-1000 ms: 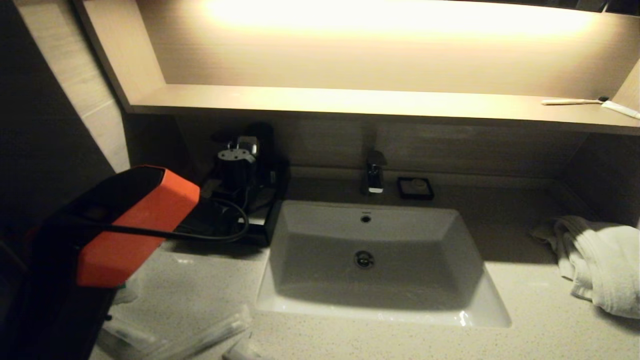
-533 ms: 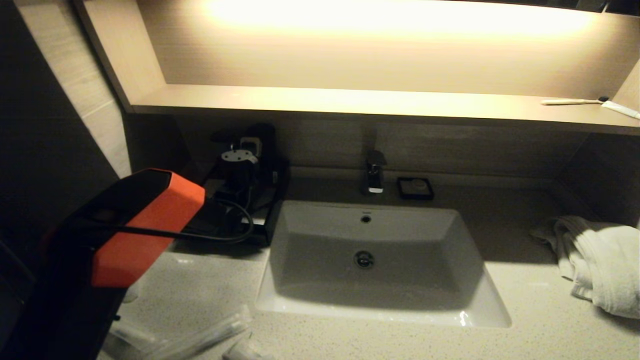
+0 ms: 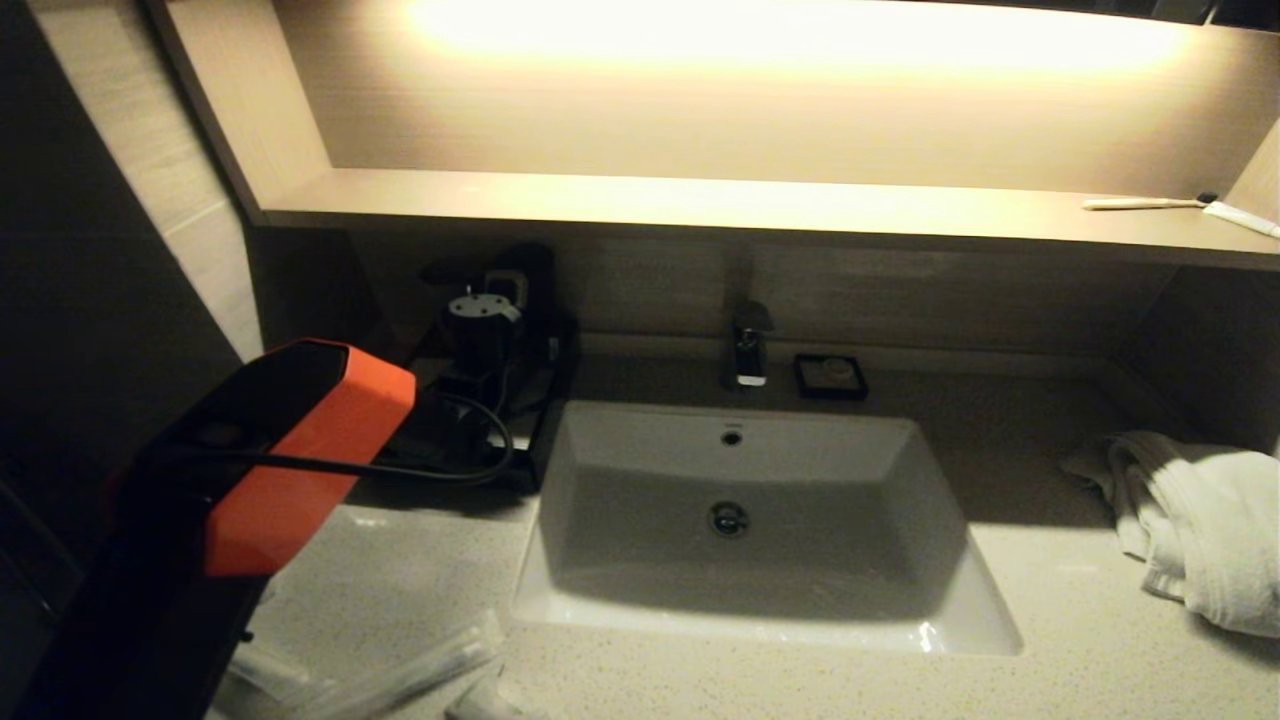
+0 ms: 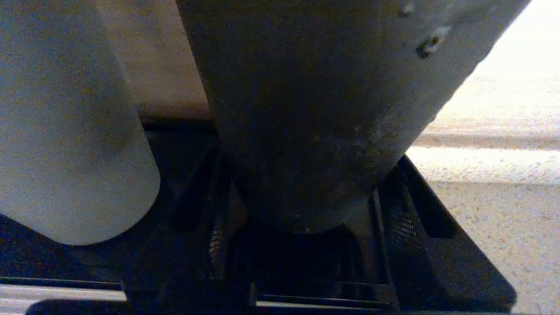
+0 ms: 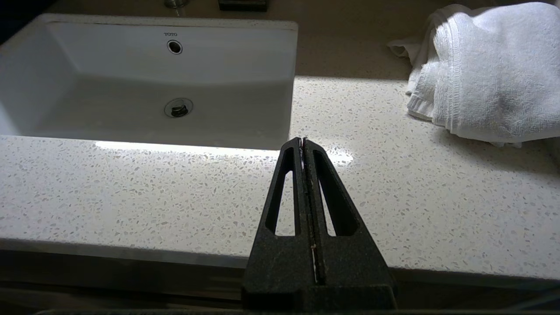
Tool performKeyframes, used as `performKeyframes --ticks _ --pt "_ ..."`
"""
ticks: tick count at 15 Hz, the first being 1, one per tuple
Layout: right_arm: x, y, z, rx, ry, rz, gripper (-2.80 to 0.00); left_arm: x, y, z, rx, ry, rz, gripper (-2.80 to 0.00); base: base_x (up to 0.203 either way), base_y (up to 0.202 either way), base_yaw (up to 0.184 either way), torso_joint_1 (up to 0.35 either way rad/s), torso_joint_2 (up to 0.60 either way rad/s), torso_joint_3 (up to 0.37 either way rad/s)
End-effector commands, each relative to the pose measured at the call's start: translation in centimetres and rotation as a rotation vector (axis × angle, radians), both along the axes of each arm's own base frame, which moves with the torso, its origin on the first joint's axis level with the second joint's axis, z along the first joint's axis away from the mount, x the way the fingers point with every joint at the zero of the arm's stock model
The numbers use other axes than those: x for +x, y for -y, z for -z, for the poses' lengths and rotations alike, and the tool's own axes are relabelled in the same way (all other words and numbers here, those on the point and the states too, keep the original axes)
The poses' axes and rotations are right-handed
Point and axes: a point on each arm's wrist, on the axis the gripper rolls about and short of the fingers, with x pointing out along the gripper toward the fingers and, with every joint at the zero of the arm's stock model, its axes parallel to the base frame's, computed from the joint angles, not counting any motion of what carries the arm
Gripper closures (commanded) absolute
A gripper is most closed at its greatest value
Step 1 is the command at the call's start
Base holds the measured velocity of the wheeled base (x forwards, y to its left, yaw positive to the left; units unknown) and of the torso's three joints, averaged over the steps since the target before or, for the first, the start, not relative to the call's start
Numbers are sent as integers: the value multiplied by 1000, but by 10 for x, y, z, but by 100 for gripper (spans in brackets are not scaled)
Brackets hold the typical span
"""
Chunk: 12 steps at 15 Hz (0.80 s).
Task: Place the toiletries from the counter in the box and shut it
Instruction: Place the cup on the storage box
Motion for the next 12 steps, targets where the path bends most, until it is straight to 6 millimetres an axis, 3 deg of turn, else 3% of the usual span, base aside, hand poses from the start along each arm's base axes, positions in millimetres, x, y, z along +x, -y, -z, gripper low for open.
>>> performKeyframes --ticks 1,12 --pt "0 0 0 0 0 0 0 3 1 5 0 1 -1 0 0 0 0 0 0 0" --pt "0 0 0 0 0 -1 0 12 4 12 -5 15 -1 0 0 0 0 0 0 0"
